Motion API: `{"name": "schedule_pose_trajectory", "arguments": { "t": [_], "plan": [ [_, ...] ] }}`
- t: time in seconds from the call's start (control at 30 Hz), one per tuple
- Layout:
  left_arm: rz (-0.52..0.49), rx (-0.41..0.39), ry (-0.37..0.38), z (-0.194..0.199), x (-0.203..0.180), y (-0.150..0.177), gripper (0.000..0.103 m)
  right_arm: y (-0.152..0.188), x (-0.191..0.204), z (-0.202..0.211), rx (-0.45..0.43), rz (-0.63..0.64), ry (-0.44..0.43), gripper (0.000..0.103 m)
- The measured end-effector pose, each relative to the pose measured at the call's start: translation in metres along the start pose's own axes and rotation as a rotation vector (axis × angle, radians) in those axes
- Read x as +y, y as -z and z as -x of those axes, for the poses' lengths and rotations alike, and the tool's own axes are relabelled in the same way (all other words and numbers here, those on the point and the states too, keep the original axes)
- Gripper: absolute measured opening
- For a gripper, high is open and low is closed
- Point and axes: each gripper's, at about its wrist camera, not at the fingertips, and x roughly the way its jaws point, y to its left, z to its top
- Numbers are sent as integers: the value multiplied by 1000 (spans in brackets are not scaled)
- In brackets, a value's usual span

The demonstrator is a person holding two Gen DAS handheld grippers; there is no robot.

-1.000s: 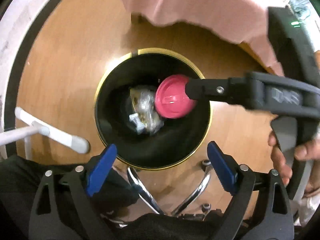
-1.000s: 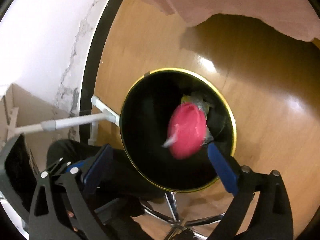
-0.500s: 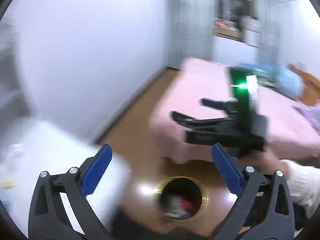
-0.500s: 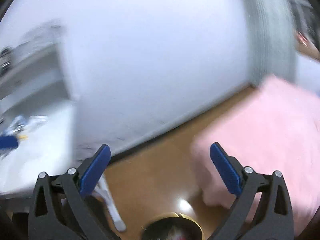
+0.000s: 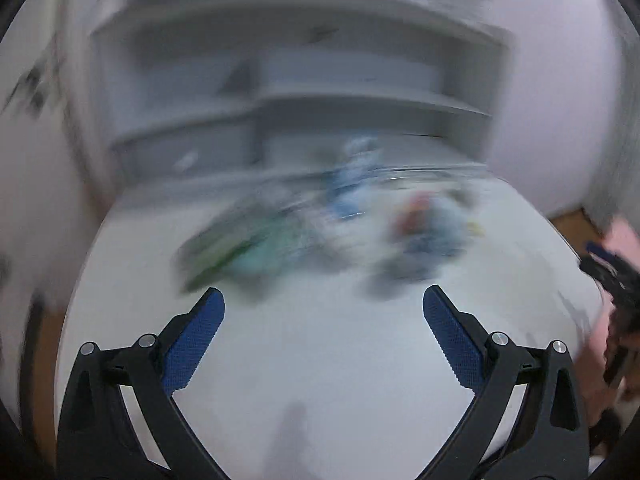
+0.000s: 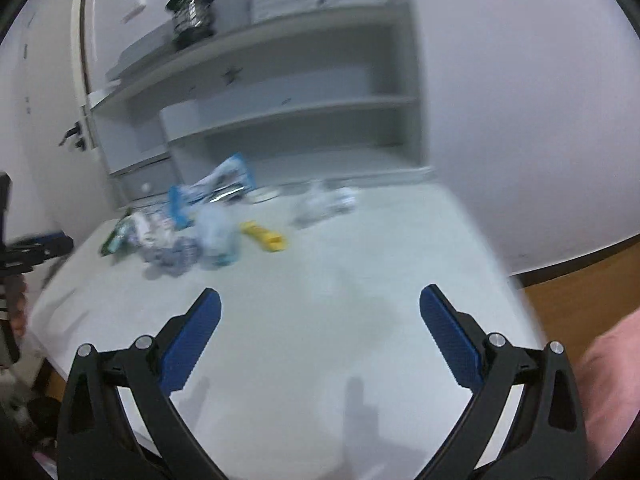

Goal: Collect trash
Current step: 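Open both tools to drop the lid and tube, then return to the desk, then grasp the light blue sock with the right tool while the left tool grasps the green cigarette box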

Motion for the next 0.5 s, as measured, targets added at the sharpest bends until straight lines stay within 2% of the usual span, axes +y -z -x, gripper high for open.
{"name": "schedule_pose_trajectory", "arguments": {
  "t": [0.07, 0.17, 0.23, 0.3, 0.37, 0.5],
  "plan": [
    [79, 21, -17, -7, 38, 5, 97, -3, 13, -14, 32, 16, -30, 96],
    [119, 60, -41, -27, 79, 3, 97, -8, 36, -40, 68, 57, -50, 96],
    [122, 87, -12, -40, 92, -3, 97, -16, 47, -56, 91, 61, -75, 96],
    [115, 113, 15, -63, 89, -9, 97, -23, 56, -74, 121, 52, -89, 96],
    [59, 114, 10, -77, 87, -19, 97, -30, 63, -91, 152, 37, -105, 94],
    [-134, 127, -6, -97, 74, -34, 97, -39, 74, -110, 184, 46, -115, 94]
  ]
}}
